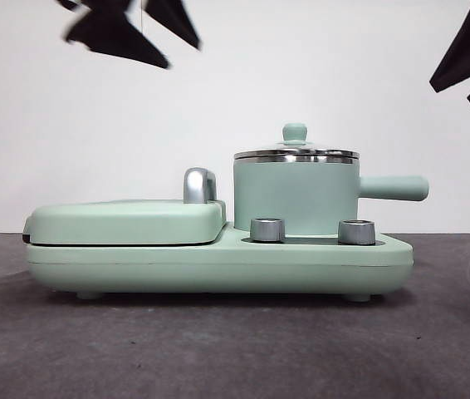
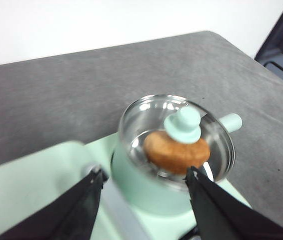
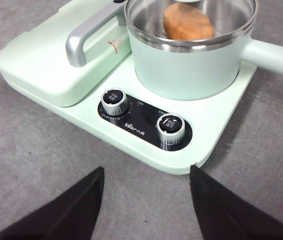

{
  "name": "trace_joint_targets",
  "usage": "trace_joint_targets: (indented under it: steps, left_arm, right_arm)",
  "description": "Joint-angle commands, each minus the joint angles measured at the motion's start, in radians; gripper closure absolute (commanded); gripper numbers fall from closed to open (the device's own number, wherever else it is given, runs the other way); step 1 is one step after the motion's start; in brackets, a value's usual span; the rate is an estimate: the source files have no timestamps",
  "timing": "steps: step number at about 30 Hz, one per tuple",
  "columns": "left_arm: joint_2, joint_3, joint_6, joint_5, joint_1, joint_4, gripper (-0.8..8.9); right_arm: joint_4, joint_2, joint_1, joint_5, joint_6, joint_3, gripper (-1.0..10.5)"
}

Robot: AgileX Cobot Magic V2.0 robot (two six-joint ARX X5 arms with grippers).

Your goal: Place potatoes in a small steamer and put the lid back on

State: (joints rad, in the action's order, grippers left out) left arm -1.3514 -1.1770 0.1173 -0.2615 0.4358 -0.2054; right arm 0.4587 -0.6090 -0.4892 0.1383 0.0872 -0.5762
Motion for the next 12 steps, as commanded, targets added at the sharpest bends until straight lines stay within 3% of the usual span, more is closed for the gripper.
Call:
trace_joint_targets:
  steps: [1, 12]
  left_arm:
    - [0.087, 0.111, 0.023, -0.003, -0.017, 0.003, 5.37]
    - [0.457, 0.437, 0.109, -0.002, -0.045, -0.071, 5.37]
  right_arm:
    - [-0.004, -0.003, -0.006, 0.004, 0.011, -0.001, 6.8]
    - [0.048, -0.003, -0.006, 0.004, 0.011, -0.001, 6.8]
